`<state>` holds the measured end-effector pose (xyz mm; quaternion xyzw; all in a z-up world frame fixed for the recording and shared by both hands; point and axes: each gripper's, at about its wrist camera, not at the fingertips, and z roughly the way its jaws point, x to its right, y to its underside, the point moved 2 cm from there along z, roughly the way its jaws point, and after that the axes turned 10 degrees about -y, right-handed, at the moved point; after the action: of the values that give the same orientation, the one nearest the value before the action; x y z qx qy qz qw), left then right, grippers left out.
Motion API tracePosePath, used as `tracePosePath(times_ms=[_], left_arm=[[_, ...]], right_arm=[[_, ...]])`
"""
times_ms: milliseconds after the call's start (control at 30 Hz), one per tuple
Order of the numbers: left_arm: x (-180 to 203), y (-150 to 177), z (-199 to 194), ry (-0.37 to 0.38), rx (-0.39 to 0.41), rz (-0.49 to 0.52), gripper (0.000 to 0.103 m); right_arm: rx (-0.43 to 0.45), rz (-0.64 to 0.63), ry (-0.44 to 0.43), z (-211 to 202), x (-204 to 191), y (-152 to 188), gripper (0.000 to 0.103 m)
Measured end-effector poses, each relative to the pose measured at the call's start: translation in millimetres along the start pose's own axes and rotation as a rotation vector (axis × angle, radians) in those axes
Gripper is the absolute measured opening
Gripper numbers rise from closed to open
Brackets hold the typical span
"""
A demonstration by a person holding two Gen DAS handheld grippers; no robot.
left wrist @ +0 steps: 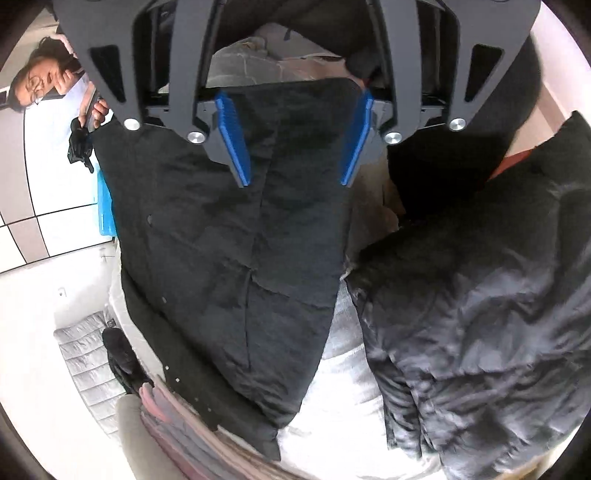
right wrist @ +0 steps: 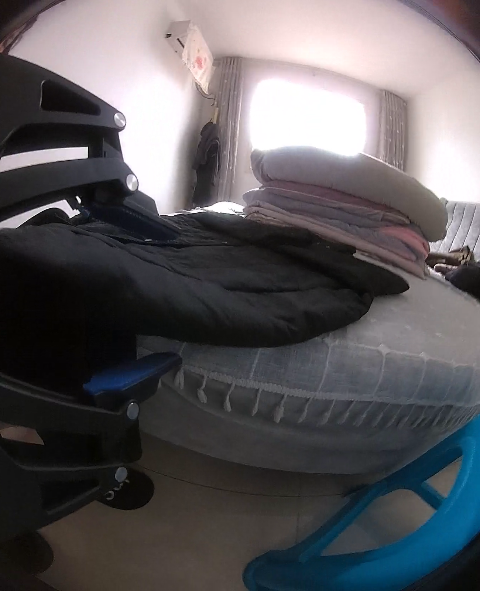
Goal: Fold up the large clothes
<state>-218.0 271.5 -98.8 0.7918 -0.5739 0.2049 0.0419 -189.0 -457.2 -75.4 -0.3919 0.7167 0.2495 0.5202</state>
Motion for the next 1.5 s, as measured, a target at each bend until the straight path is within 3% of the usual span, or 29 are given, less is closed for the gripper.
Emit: tracePosePath(times_ms=[67, 100, 133, 233, 367, 533, 600, 767, 867, 933, 1000, 1067, 1133, 1300, 1500], left_arm=[[2, 0, 17, -0.011, -0.040, -0.002, 0.052], [4, 0, 25, -0.014, -0.061, -0.002, 0.052], [6, 1, 34, -0.023, -0.081, 0.005, 0.052], [7, 4, 51, -0.034, -0.109, 0.004, 0.053], [-2, 3, 62, -0.053, -0.114, -0.021, 0.054], [-27, -2, 46, -0.019, -0.025, -0.101, 0.060], [-30, -2, 52, 0.038, -0.035, -0.108, 0.068], [-34, -3, 92, 0.171, -0.110, -0.150, 0.076], [-35, 2, 113, 0.279, -0.131, -0.209, 0.076], [-26, 5, 110, 0.309, -0.106, -0.179, 0.068], [-14, 9, 102, 0.288, -0.088, -0.123, 0.022], [-11, 12, 87, 0.275, -0.056, -0.097, 0.009], [-5, 14, 67, 0.248, -0.014, -0.073, 0.006], [12, 9, -9, 0.262, 0.113, 0.000, 0.003], [38, 17, -58, 0.273, 0.152, 0.109, 0.003]], right_arm=[[-0.031, 0.003, -0.021, 6, -3, 3, 0.061], [-0.037, -0.004, -0.034, 8, -4, 4, 0.052], [-0.049, -0.009, -0.051, 12, -7, 5, 0.034], [-0.051, -0.021, -0.062, 18, -10, 9, 0.016], [-0.025, -0.025, -0.070, 15, -11, 12, 0.012], [-0.022, -0.027, -0.083, 12, -12, 14, 0.012], [-0.024, -0.016, -0.091, 14, -9, 12, 0.012], [-0.025, 0.009, -0.112, 16, -1, 11, 0.012], [-0.018, 0.016, -0.122, 15, 0, 13, 0.012], [-0.011, 0.012, -0.123, 14, 0, 14, 0.011], [0.006, 0.005, -0.128, 14, -2, 15, 0.009], [0.038, 0.001, -0.153, 14, -5, 17, 0.008], [0.075, -0.001, -0.195, 12, -11, 19, 0.008], [0.123, -0.035, -0.300, 4, -33, 29, 0.008], [0.133, -0.089, -0.357, -20, -59, 45, 0.008]])
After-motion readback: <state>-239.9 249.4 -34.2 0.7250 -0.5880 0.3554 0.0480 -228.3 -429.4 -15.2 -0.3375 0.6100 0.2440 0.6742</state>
